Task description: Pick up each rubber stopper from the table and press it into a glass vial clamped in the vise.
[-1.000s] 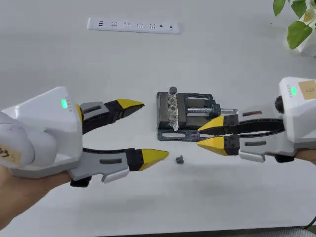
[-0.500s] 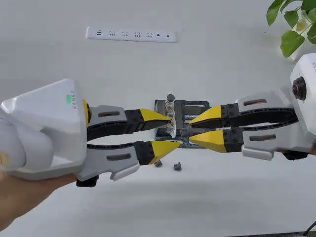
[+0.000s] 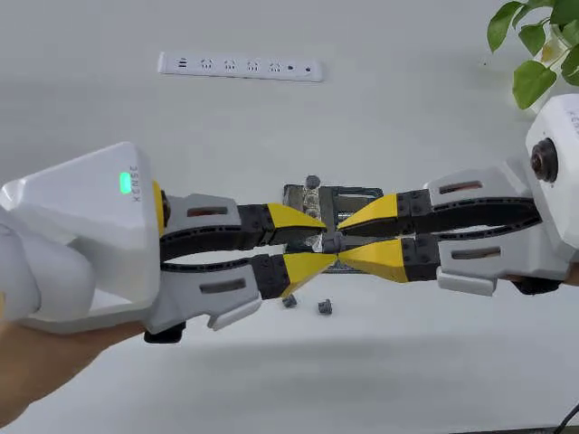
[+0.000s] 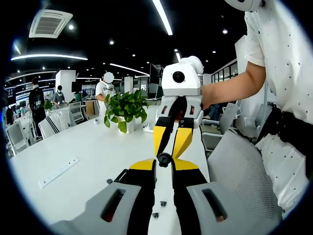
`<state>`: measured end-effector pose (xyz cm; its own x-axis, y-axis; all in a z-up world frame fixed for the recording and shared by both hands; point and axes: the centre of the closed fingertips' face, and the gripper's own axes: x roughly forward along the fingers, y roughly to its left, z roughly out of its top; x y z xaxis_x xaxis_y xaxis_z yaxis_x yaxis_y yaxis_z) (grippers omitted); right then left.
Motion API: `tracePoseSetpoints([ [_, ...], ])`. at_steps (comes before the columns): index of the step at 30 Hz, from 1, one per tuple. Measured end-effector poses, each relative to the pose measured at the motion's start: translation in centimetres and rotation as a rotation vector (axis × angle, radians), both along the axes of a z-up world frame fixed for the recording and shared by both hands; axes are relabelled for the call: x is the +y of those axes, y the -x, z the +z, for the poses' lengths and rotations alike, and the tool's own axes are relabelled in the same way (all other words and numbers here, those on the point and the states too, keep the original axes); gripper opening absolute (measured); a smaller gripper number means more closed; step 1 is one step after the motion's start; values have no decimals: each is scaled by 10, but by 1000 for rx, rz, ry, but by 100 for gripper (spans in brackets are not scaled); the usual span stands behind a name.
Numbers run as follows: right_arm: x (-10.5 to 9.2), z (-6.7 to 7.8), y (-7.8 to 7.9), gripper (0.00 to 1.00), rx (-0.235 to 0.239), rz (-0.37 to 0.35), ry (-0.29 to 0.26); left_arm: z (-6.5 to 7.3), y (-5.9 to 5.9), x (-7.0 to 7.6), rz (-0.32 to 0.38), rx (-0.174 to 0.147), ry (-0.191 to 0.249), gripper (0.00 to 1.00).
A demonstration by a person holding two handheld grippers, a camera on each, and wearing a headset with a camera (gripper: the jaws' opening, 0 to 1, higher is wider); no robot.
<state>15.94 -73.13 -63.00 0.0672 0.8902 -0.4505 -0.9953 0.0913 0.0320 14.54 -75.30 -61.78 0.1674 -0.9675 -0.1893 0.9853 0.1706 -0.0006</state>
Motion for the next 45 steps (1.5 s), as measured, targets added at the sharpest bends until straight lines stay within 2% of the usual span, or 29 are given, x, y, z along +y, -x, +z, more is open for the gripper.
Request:
tracePoseSetpoints([
  [14, 0, 1, 1, 6, -1, 3, -3, 0, 1, -1, -7, -7, -6, 4],
  [21, 2, 4, 3, 7, 3, 15, -6, 6, 3, -4, -17, 33, 17, 4],
  [29, 4, 10, 4, 8, 2, 27, -16, 9, 1, 8, -22, 76, 61, 4],
  [37, 4, 19, 5, 7, 18, 33, -52, 14, 0, 18, -34, 144, 125, 4],
  [45, 7, 23, 10, 7, 27, 58, -55, 14, 4, 22, -59, 180, 144, 4],
])
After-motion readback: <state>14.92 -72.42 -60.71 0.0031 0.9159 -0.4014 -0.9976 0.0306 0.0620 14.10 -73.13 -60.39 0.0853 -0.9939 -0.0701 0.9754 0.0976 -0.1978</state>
